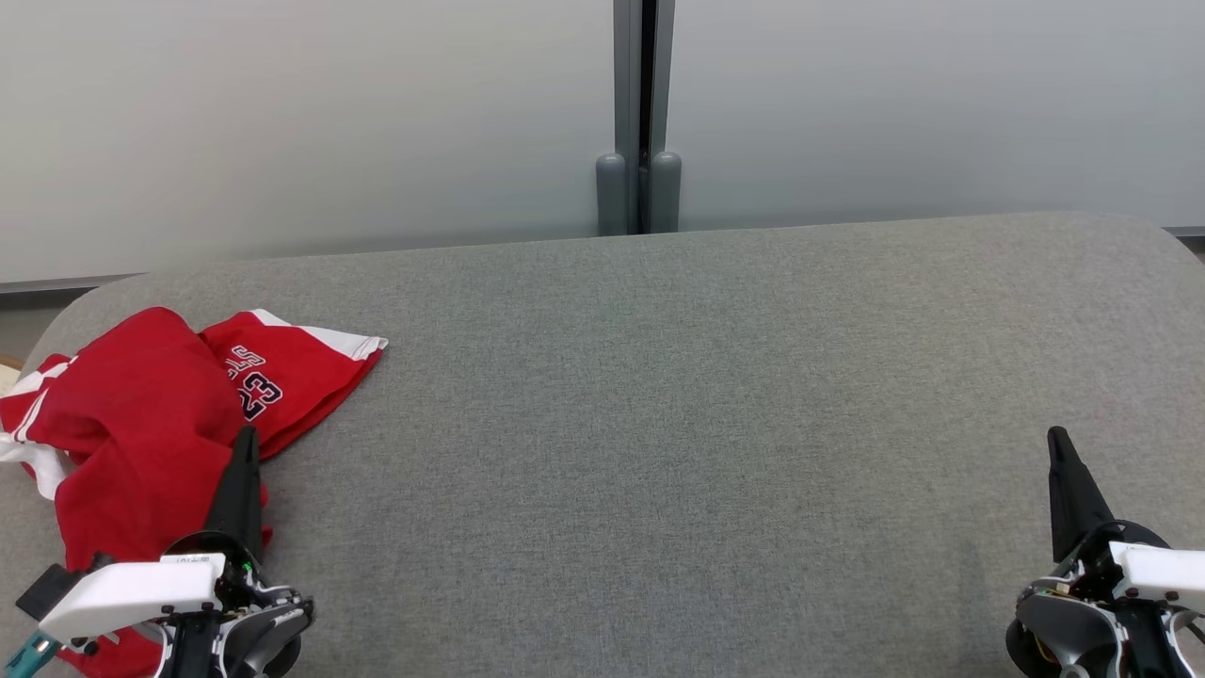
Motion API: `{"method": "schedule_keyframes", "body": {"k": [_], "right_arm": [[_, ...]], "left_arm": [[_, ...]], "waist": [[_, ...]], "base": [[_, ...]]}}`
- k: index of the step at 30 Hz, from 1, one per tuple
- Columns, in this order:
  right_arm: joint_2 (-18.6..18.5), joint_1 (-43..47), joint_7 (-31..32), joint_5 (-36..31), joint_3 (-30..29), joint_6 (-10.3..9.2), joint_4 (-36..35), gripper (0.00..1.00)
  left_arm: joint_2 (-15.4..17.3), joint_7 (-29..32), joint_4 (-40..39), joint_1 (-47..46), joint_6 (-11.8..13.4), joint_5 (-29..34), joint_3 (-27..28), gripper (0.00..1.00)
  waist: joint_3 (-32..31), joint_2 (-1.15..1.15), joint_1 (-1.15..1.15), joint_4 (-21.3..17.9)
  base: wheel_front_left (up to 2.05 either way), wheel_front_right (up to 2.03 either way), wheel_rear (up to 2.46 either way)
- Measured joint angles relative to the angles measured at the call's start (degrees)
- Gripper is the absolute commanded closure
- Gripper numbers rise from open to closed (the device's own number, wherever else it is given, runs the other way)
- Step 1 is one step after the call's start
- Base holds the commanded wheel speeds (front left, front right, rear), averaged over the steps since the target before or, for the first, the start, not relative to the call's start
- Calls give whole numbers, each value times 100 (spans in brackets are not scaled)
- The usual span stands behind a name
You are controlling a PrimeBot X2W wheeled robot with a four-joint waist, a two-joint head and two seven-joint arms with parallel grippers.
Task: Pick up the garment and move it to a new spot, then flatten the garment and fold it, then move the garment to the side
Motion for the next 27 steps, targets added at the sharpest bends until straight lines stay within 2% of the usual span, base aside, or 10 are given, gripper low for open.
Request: {"method": "schedule_keyframes", "body": {"k": [20, 21, 27], "right_arm": [[0, 0, 0, -1, 0, 0, 0, 100], [1, 2, 0, -1, 0, 0, 9, 0], [44, 185, -8, -3, 0, -1, 143, 0]], "left_arm": [[0, 0, 0, 0, -1, 0, -1, 100], [-2, 0, 8, 2, 0, 0, -1, 0], [-59, -78, 157, 213, 5, 0, -104, 0]], "waist": [[0, 0, 0, 0], [0, 0, 0, 0], [3, 0, 0, -1]], "base": [[0, 0, 0], [0, 0, 0], [0, 0, 0]]}}
